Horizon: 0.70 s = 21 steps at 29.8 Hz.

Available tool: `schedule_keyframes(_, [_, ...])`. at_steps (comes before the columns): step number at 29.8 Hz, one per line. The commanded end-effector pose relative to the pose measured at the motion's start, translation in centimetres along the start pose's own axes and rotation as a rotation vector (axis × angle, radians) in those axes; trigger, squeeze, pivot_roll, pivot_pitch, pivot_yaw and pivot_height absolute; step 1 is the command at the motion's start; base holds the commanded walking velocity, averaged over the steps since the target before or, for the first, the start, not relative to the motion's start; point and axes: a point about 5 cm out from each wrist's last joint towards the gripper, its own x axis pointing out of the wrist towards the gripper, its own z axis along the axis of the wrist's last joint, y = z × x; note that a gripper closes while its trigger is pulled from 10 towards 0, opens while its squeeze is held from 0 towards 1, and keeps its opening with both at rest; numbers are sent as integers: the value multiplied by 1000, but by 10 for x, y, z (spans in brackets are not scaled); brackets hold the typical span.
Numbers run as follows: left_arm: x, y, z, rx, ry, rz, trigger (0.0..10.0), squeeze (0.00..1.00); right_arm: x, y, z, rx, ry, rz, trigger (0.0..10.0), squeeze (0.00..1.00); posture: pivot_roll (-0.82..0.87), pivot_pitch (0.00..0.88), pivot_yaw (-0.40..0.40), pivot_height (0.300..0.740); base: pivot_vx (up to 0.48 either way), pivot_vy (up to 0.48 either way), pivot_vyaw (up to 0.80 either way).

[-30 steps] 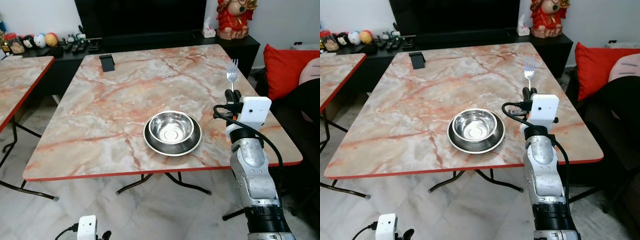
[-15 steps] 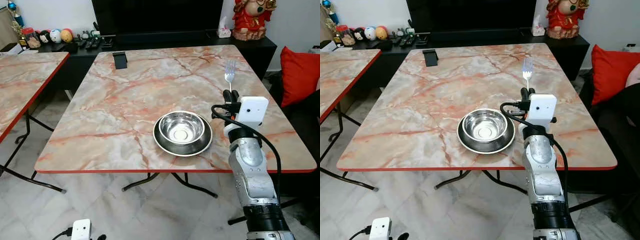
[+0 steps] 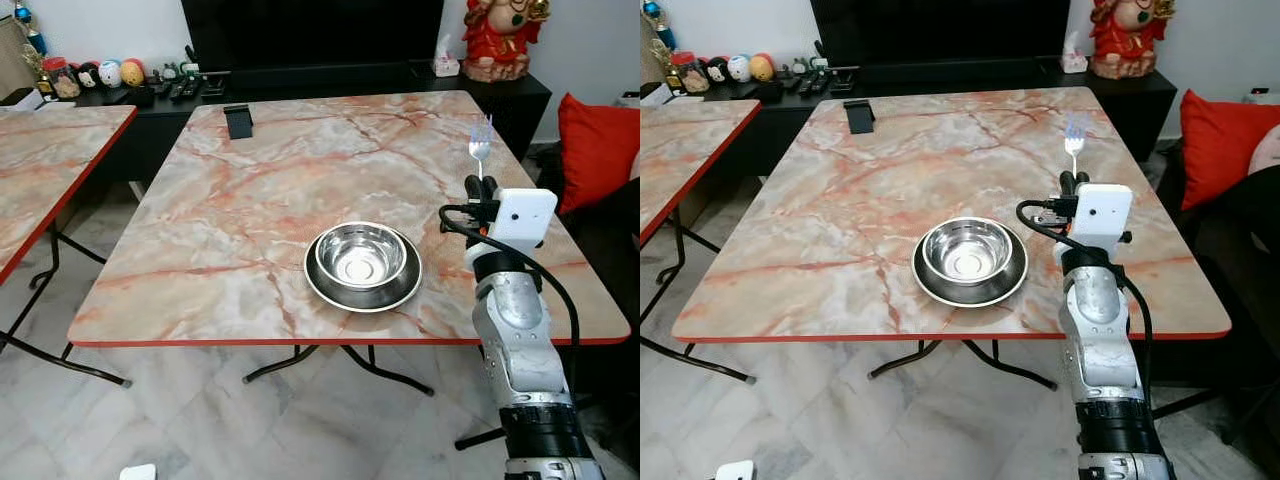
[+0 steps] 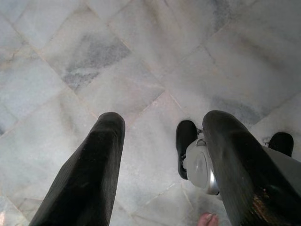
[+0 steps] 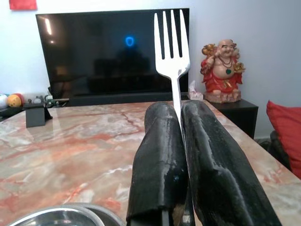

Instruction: Setting the table

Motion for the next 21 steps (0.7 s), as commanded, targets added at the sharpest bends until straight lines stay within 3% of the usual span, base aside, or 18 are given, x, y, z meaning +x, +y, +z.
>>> schedule_keyframes(1, [-1, 1, -1, -20, -5, 7, 10000, 0, 4, 1, 4, 8, -13, -1, 10000, 0, -95, 0, 67, 740, 277, 0, 0])
schedule_keyframes(8, [2, -6, 6, -13, -25, -12, 10000, 0, 4, 0, 4, 1, -7, -5, 10000, 0, -98, 0, 68, 740, 276, 0, 0])
schedule_keyframes(21, [4, -10, 9, -13, -30, -22, 10000, 0, 3, -1, 4, -7, 14, -17, 10000, 0, -102, 0, 71, 740, 0, 0, 0])
